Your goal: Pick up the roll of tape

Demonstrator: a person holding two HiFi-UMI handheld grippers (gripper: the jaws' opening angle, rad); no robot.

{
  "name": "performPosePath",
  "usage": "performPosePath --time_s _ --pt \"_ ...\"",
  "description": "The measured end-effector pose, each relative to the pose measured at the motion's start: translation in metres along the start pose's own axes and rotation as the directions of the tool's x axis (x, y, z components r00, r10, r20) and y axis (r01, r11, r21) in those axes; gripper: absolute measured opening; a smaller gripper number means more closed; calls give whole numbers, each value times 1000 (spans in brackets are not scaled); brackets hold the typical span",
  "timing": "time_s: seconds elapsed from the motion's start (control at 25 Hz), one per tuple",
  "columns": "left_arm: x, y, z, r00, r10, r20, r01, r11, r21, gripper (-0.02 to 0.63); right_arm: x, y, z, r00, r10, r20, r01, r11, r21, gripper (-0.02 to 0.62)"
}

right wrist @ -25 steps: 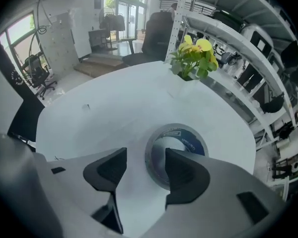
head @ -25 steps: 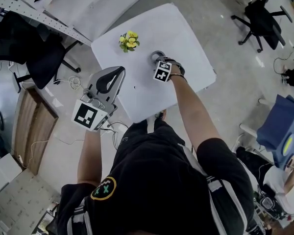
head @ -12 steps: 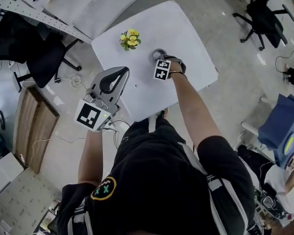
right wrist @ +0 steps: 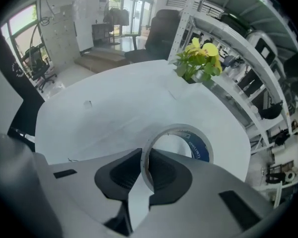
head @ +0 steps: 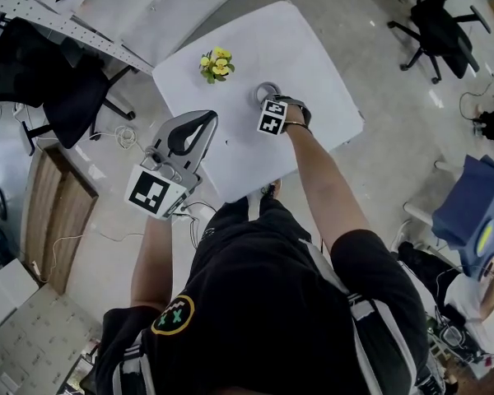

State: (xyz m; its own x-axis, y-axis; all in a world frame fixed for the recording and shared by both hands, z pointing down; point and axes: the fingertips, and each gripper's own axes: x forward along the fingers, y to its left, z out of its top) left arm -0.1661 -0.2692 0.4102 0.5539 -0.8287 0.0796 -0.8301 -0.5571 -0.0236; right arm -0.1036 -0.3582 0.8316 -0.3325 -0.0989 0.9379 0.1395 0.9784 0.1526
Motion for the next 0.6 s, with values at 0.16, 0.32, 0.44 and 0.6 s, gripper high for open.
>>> performPosePath --time_s 0.16,0.32,0.44,0.6 --pt "1 -5 4 1000 -9 19 9 1000 4 18 -22 -12 10 997 -45 62 40 996 75 64" --pt "1 -12 6 999 -20 37 19 1000 7 18 -53 -20 23 985 -107 134 90 988 126 64" --pt "0 -15 8 999 -25 48 25 1000 6 18 -80 -25 34 970 -153 190 122 979 166 64" --pt "-1 -20 8 998 -33 59 32 999 8 18 -123 -28 53 936 -218 277 163 964 208 64"
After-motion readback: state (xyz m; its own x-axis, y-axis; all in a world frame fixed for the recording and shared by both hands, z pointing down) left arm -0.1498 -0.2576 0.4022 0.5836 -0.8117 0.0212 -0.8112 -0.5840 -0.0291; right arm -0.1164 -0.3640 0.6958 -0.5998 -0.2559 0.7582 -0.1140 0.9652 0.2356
